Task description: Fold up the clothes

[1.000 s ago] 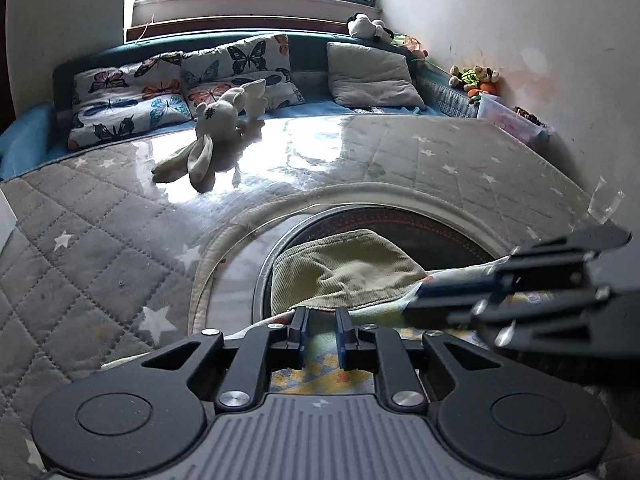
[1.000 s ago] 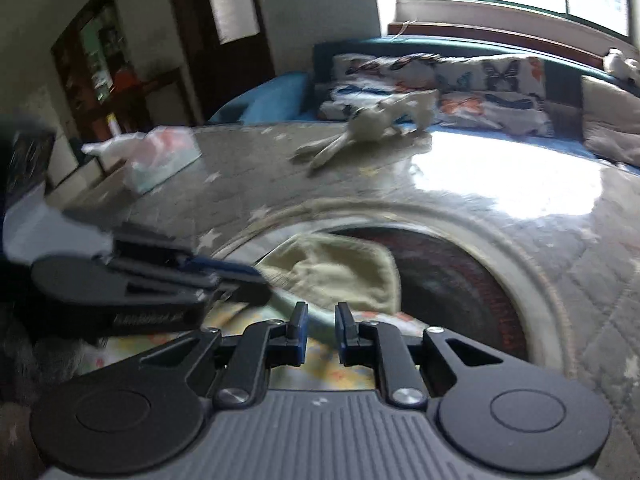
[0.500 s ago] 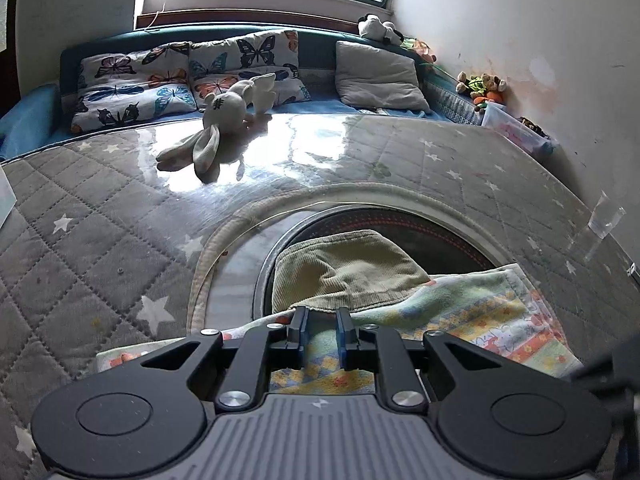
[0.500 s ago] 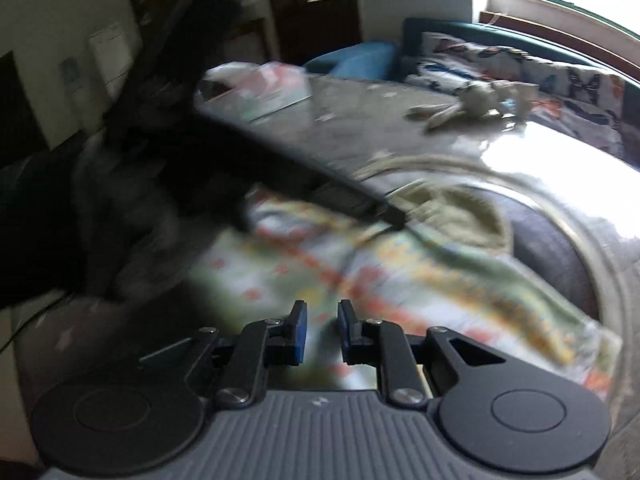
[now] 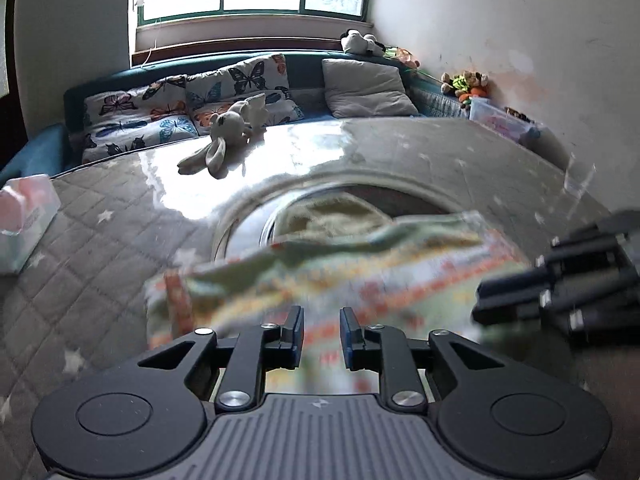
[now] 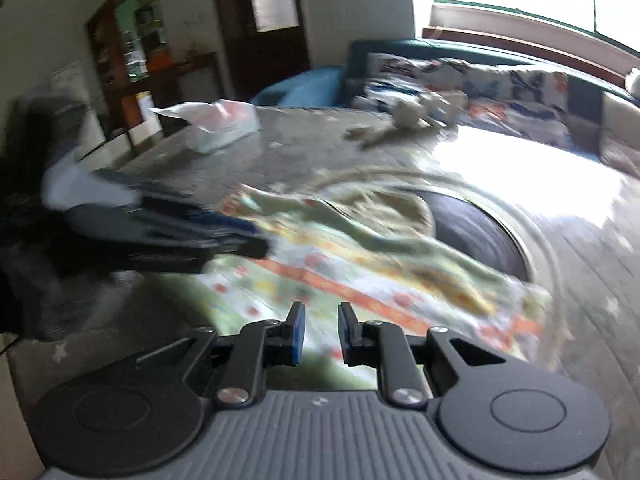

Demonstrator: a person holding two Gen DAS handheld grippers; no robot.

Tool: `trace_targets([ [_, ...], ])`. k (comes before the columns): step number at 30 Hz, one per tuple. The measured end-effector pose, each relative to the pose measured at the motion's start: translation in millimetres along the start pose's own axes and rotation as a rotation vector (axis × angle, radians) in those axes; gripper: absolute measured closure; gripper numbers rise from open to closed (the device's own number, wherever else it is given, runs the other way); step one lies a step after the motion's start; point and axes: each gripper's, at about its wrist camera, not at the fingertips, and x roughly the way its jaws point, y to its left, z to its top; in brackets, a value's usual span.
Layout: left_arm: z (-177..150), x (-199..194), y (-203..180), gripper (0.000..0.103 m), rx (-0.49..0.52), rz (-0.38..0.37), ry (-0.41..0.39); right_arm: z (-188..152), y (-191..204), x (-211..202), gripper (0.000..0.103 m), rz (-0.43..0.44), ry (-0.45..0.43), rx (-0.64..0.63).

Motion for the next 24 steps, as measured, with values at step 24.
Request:
trace_targets([
  [24,-35,-42,45,0.074,-0.153,0.068,-0.002,-17,-50,-18,0.081,-0.116,0.015,0.105],
])
